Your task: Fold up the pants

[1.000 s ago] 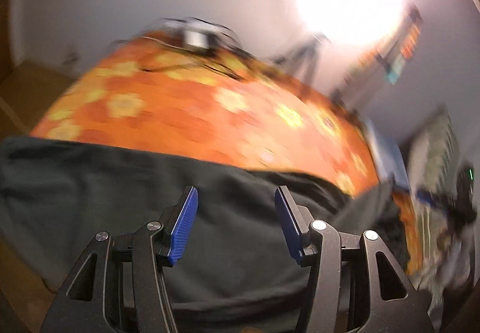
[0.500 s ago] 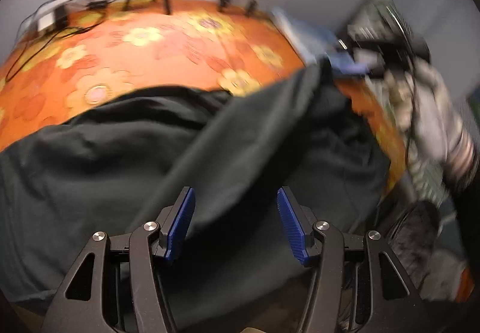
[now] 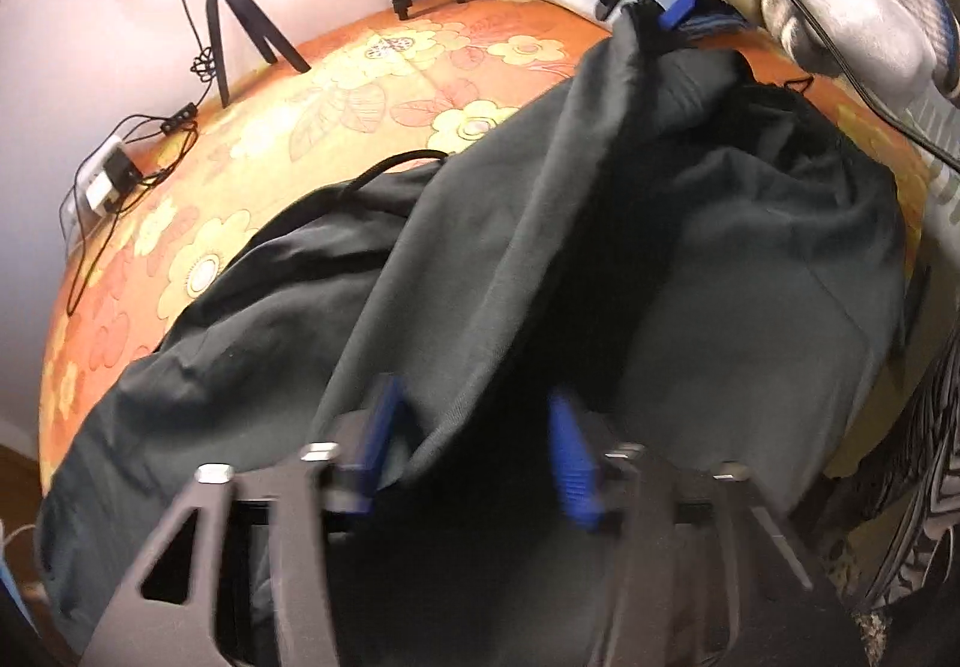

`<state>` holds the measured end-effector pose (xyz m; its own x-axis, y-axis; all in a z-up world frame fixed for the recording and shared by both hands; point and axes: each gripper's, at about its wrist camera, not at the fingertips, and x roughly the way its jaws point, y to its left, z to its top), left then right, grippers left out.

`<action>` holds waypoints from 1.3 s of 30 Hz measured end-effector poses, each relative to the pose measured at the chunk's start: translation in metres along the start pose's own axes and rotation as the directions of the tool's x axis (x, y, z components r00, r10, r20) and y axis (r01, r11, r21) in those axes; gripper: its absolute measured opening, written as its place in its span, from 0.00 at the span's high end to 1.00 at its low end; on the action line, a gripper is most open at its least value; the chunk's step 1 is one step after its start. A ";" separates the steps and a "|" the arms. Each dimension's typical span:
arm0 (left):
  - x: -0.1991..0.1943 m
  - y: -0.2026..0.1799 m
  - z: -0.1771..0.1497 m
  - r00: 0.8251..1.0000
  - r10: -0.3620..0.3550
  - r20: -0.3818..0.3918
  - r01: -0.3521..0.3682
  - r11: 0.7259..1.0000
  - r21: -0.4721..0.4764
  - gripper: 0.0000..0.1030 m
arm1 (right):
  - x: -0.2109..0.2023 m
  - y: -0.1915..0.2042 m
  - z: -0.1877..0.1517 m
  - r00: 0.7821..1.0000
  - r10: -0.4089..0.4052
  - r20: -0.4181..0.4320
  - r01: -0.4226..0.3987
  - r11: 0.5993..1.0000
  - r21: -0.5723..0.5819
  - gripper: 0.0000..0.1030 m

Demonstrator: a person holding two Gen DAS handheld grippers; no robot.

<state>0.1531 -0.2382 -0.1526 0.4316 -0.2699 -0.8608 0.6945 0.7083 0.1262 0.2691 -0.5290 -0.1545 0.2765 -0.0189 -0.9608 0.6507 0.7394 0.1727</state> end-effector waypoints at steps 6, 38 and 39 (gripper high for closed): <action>-0.011 0.009 0.000 0.998 -0.036 0.057 0.038 0.999 -0.035 0.96 | -0.008 -0.009 -0.007 0.998 0.052 0.036 -0.052 0.999 0.011 0.92; -0.039 -0.031 -0.054 0.982 -0.187 -0.012 0.187 0.981 0.048 0.97 | -0.128 -0.160 -0.211 0.981 0.170 0.097 -0.167 0.985 -0.042 0.82; -0.038 -0.032 -0.054 0.983 -0.184 -0.012 0.184 0.982 0.051 0.97 | -0.135 -0.163 -0.204 0.980 0.155 0.125 -0.150 0.987 -0.052 0.73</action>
<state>0.0833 -0.2154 -0.1502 0.2897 -0.3878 -0.8750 0.7905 0.6124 -0.0097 -0.0187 -0.5094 -0.0974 0.4604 0.0119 -0.8876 0.5642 0.7681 0.3029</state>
